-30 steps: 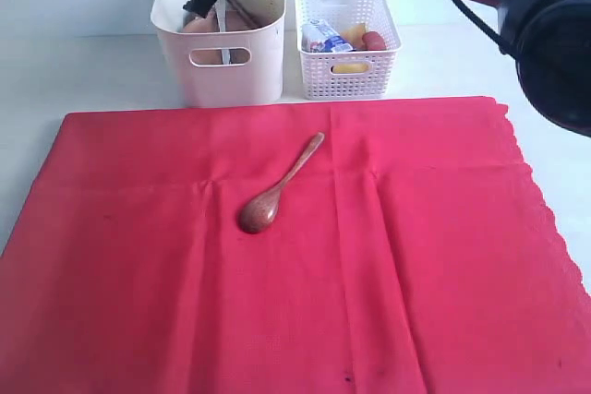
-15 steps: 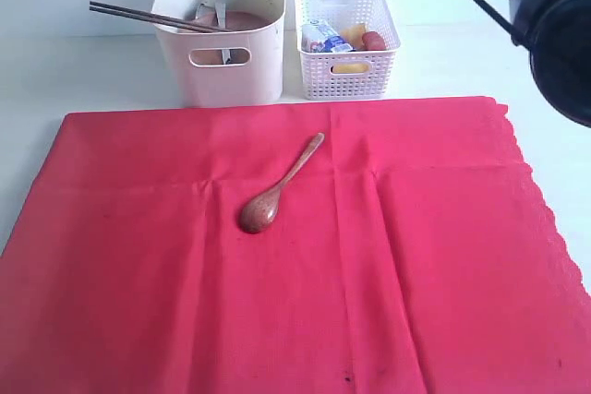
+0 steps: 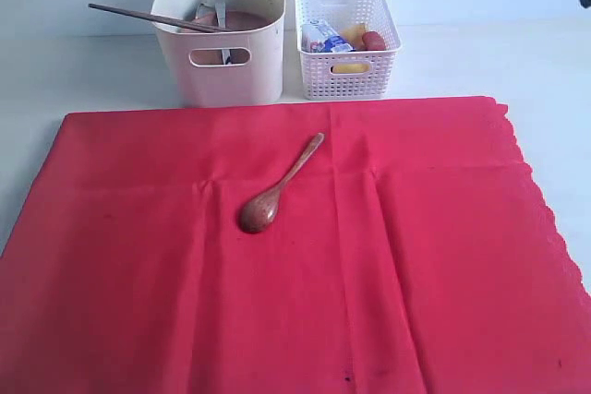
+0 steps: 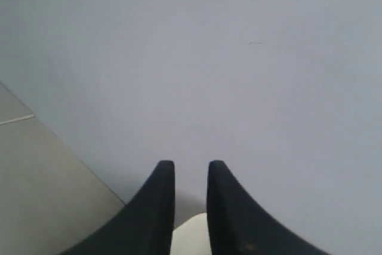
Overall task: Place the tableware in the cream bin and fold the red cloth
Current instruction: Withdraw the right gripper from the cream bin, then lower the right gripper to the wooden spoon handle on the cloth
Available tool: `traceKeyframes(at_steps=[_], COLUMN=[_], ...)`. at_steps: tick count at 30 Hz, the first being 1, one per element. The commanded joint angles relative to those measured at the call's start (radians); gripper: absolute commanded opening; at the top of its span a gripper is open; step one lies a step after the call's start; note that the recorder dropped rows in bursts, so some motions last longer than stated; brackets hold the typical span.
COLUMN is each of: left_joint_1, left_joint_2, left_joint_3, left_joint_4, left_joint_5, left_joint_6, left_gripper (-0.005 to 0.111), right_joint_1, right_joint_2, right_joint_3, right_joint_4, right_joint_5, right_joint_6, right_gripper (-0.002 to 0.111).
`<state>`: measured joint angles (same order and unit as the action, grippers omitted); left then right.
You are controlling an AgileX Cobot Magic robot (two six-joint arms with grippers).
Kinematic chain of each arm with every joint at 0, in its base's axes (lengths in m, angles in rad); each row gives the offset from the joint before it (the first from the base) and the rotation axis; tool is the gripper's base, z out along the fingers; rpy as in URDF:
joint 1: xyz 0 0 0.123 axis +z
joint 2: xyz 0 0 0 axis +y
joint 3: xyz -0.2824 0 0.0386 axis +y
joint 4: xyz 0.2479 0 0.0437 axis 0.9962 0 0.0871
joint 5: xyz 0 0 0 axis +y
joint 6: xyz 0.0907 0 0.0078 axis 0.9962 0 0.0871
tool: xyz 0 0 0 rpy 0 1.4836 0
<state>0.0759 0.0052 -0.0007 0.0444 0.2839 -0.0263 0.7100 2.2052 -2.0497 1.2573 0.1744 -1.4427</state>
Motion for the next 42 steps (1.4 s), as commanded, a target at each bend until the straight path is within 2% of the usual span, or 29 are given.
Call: traceKeyframes(at_steps=[1, 7, 10, 15, 21, 28, 35, 38, 42], left_joint_1=[-0.005, -0.005, -0.005, -0.005, -0.005, -0.005, -0.005, -0.005, -0.005], left_joint_2=[-0.005, -0.005, -0.005, -0.005, -0.005, -0.005, -0.005, -0.005, -0.005], left_joint_3=[0.001, 0.001, 0.001, 0.001, 0.001, 0.001, 0.001, 0.001, 0.001], left_joint_4=[-0.004, -0.004, -0.004, -0.004, -0.004, -0.004, -0.004, -0.004, -0.004], left_joint_5=[-0.008, -0.008, -0.008, -0.008, -0.008, -0.008, -0.008, -0.008, -0.008], left_joint_6=[-0.008, -0.008, -0.008, -0.008, -0.008, -0.008, -0.008, -0.008, -0.008], left_gripper=[0.001, 0.001, 0.001, 0.001, 0.001, 0.001, 0.001, 0.001, 0.001], right_joint_1=[0.000, 0.000, 0.000, 0.000, 0.000, 0.000, 0.000, 0.000, 0.000], right_joint_2=[-0.048, -0.118, -0.153, -0.187, -0.201, -0.242, -0.328, -0.337, -0.306], right_joint_3=[-0.011, -0.011, -0.011, -0.011, -0.011, 0.103, 0.372, 0.453, 0.529], right_joint_4=[-0.388, -1.174, -1.362, -1.373, -1.303, -1.230, -1.269, -1.241, -1.114], right_joint_5=[0.103, 0.377, 0.570, 0.887, 1.047, 1.039, 0.842, 0.825, 0.821], right_joint_6=[0.313, 0.957, 1.088, 0.990, 0.945, 0.919, 0.904, 0.811, 0.642], right_gripper=[0.009, 0.006, 0.006, 0.005, 0.005, 0.005, 0.005, 0.005, 0.005])
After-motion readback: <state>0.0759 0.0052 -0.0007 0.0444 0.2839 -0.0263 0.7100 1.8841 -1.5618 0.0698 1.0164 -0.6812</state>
